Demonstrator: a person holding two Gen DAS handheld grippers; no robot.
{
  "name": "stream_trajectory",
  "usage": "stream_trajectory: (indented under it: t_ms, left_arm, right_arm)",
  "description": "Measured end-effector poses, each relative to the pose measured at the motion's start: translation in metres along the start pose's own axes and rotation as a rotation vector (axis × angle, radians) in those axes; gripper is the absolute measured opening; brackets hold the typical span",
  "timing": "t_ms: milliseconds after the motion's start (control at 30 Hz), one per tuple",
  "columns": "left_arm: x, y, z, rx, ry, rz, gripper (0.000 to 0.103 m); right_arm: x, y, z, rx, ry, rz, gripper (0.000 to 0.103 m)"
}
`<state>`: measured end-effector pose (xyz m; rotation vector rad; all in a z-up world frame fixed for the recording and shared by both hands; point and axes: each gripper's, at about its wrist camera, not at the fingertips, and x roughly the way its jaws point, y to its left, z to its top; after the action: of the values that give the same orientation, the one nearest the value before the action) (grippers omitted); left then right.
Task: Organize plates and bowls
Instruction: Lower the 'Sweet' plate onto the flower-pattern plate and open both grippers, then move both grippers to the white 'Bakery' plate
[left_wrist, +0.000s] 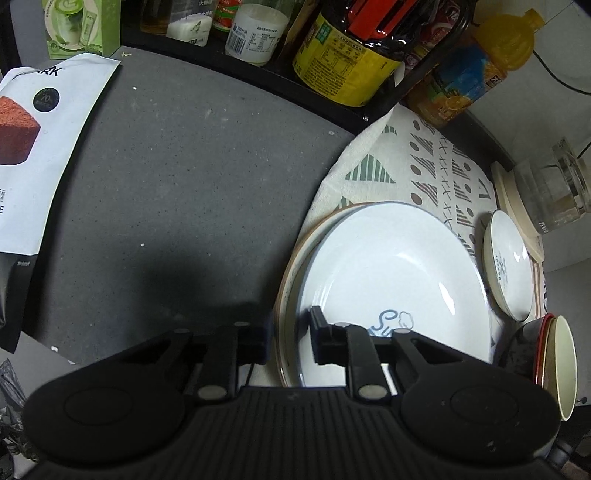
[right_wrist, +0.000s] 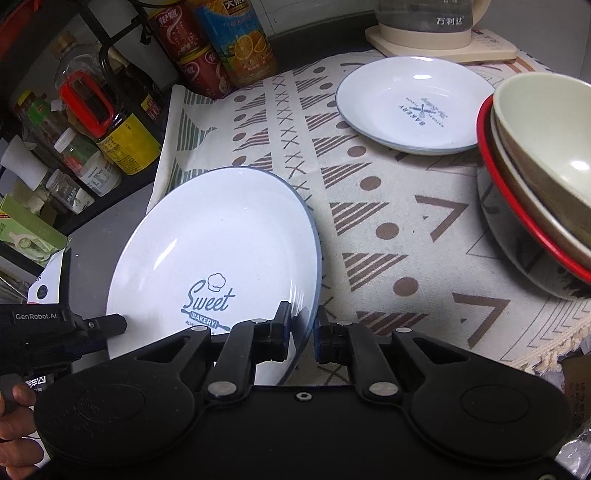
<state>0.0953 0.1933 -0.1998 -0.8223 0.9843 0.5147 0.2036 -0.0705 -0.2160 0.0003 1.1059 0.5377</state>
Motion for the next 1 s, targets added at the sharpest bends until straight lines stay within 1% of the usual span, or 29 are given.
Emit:
stream_trajectory:
  t_ms: [200, 333, 367, 400, 500, 567, 633, 667, 700, 733, 833, 1000]
  left_arm:
    - [-0.001, 0.0, 0.001, 0.003, -0.007, 0.008, 0.015]
    - [-0.001, -0.006, 0.007, 0.008, 0.019, 0.045, 0.016]
    - [-0.003, -0.007, 0.009, 0.006, 0.013, 0.053, 0.016]
    - [-0.005, -0.009, 0.012, 0.014, 0.003, 0.055, 0.019]
    - [-0.01, -0.018, 0.02, 0.033, -0.013, 0.055, 0.02]
    - [-0.013, -0.025, 0.025, 0.041, -0.023, 0.042, 0.025]
    - [-0.016, -0.034, 0.029, 0.055, -0.035, 0.032, 0.034]
    - [-0.016, -0.039, 0.03, 0.064, -0.038, 0.027, 0.037]
    - [-0.017, -0.044, 0.032, 0.074, -0.04, 0.022, 0.043]
    - [-0.017, -0.049, 0.033, 0.081, -0.041, 0.015, 0.046]
    - [-0.016, -0.063, 0.037, 0.104, -0.041, -0.01, 0.049]
    - [-0.008, -0.09, 0.044, 0.147, -0.032, -0.045, 0.05]
  right_arm:
    - [0.003, 0.004, -0.003, -0.005, 0.003, -0.005, 0.013]
    - [0.003, 0.002, 0.001, 0.005, 0.016, -0.001, 0.013]
    - [0.0, 0.002, 0.002, 0.003, 0.004, -0.003, 0.014]
    - [-0.003, 0.002, 0.005, -0.001, -0.007, -0.003, 0.019]
    - [-0.014, 0.001, 0.015, 0.006, -0.038, 0.012, 0.021]
    - [-0.019, -0.001, 0.022, 0.009, -0.059, 0.017, 0.025]
    - [-0.023, -0.003, 0.028, 0.016, -0.075, 0.022, 0.034]
    - [-0.025, -0.003, 0.03, 0.017, -0.084, 0.023, 0.036]
    - [-0.027, -0.004, 0.033, 0.018, -0.094, 0.023, 0.041]
    - [-0.029, -0.004, 0.035, 0.017, -0.104, 0.023, 0.044]
    - [-0.036, -0.007, 0.044, 0.02, -0.135, 0.019, 0.047]
    - [-0.044, -0.018, 0.064, 0.041, -0.18, 0.001, 0.052]
